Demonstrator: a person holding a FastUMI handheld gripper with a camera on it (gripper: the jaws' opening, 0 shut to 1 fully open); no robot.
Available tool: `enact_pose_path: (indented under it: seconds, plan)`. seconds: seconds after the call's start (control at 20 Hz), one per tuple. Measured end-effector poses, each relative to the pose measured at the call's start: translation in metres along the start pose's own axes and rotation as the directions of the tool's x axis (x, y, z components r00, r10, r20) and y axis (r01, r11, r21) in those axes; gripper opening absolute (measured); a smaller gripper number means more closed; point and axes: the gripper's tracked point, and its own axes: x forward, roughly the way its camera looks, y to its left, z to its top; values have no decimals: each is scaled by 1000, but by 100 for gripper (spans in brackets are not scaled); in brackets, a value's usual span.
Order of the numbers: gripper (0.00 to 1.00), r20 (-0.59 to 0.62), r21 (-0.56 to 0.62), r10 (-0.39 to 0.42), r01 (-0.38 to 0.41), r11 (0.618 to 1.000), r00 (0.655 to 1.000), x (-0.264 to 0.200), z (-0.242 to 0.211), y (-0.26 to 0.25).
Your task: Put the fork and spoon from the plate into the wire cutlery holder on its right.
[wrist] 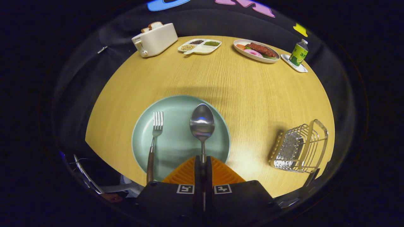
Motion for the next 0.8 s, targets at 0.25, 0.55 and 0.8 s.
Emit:
enact_pose_path:
  seconds: [0.25, 0.55, 0.8]
  plan:
    - [8, 21, 23, 58, -59, 998, 998, -82, 10, -46]
    - [8, -157, 68, 40, -30, 997, 987, -117, -17, -136]
    - [8, -356, 109, 52, -13, 994, 933, -111, -41, -177]
